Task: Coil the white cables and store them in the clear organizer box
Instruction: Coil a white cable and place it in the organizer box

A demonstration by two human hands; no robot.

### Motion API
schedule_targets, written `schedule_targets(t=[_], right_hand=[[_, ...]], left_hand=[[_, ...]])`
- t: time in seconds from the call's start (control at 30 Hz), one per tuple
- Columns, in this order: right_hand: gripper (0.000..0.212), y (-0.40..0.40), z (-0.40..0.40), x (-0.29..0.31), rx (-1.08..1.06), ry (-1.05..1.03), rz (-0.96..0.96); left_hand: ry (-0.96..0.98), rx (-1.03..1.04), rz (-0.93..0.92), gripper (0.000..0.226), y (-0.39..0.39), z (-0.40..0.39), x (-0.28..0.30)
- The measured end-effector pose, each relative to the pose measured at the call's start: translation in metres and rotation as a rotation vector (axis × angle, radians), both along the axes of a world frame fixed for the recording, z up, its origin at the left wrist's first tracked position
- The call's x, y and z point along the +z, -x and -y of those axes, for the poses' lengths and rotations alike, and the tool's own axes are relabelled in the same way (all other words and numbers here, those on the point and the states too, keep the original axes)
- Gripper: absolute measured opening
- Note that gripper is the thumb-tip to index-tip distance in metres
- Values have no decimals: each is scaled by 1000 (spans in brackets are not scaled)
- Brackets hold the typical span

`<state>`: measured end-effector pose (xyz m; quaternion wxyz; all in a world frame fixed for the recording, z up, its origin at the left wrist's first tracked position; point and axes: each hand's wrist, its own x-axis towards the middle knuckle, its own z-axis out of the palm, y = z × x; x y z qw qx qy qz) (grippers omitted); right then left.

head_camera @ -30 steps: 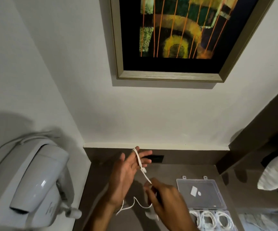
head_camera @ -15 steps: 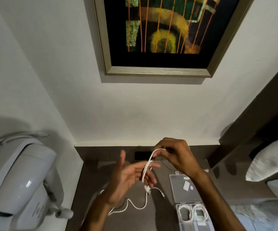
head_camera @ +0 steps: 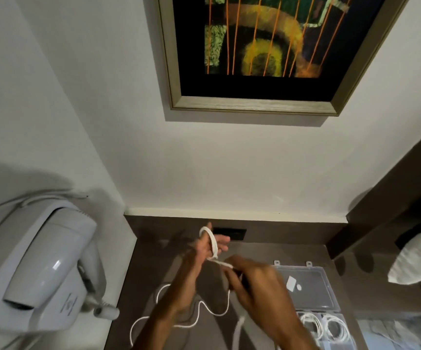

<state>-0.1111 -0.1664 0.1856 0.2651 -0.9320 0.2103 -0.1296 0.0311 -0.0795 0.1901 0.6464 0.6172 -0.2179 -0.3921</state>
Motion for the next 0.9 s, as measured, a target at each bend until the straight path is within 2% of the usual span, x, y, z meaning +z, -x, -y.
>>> schedule_targets(t=[0.03,0.07,0.13,0.17,0.2,0.3,0.37,0.47,0.57,0.6,0.67,0.73,0.77,0.8,0.83,0.87,0.9], right_hand=[[24,0,10,12,-4,117,18],[24,-1,23,22,-17,237,46],[21,-4,51,37,-33,382,97],[21,-8,64,41,-14,380,119],[21,-12,74,43,21,336,152],[9,-26,95,29,122,-24,317],[15,-34,99,12,92,-266,392],[20,-36,77,-16,52,-434,356],[27,-25,30,-38,62,-484,176],[27,-20,14,-39,59,-481,116],[19,-8,-9,-37,81,-395,20],[19,2,-21,-24,90,-191,-79],[19,6,-22,-15,78,-115,-66],[19,9,-21,-2,71,-61,-19],[19,9,-15,12,64,7,39],[16,9,-4,26,57,110,103],[11,8,9,39,53,219,169]], left_hand=[[-35,-52,54,39,7,0,-2],[-41,-125,79,61,13,1,-1],[11,-224,44,129,17,-3,-5],[59,-276,36,144,17,-4,-4],[92,-312,19,147,16,-4,0],[187,-333,-175,125,10,-9,6],[253,-387,-282,122,6,-17,1],[385,-403,-431,124,0,-18,7],[522,-275,-546,117,-5,-23,10],[524,-222,-531,112,-7,-25,10],[447,-82,-386,108,-11,-24,11],[225,35,-105,110,-16,-17,13],[76,94,57,99,-18,-12,15],[33,84,199,78,-19,-14,12],[61,-10,298,61,-17,-23,8],[66,-94,292,60,-11,-25,8],[42,-160,240,82,-6,-25,11]])
